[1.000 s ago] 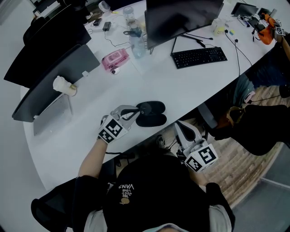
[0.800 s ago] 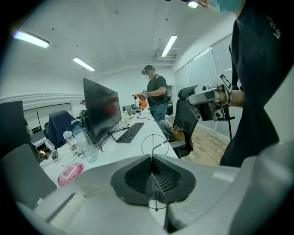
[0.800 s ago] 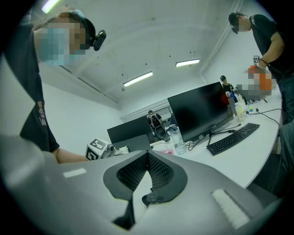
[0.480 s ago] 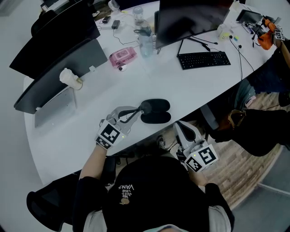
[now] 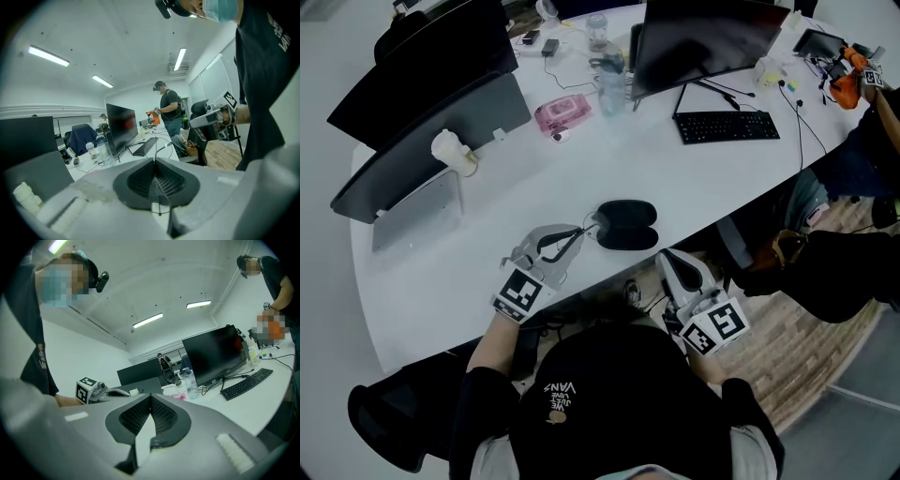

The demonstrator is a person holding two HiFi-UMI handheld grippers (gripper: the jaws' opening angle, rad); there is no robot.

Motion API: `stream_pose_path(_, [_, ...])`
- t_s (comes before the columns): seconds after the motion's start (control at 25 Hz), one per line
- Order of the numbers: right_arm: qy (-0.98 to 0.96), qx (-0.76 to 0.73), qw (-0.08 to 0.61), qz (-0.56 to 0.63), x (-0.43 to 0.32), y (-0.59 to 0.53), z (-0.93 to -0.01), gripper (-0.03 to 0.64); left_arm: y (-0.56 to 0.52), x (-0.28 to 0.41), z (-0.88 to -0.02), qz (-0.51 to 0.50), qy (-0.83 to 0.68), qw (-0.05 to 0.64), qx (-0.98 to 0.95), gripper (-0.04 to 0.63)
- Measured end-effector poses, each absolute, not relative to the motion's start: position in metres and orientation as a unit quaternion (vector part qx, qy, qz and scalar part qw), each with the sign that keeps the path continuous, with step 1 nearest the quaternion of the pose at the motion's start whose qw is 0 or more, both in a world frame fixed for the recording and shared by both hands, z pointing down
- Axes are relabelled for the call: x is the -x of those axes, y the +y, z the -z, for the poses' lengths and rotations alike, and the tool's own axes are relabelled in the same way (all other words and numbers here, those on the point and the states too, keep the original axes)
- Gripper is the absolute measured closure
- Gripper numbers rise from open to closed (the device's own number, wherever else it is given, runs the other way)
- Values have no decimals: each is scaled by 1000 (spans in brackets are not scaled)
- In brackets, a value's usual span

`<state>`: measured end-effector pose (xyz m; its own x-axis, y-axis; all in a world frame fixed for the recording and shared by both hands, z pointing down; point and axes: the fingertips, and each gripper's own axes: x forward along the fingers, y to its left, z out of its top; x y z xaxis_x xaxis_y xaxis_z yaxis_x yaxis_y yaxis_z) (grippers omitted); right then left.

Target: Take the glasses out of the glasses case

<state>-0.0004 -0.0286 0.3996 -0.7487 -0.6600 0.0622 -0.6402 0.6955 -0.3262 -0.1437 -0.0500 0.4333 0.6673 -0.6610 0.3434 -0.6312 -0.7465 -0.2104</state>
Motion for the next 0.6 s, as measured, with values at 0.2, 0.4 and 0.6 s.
stream_pose_path(0.2, [925,342,29,161,11,-24,-395,615,-34,154,-426,184,377,29,907,586])
stream_pose_path(0.4, [929,335,28,158,19,-20,-392,615,-14,167,-418,148,416,-12,897,586])
stream_pose_path(0.6, [930,332,27,156,26,-14,-392,615,2,181,-419,149,429,-8,891,586])
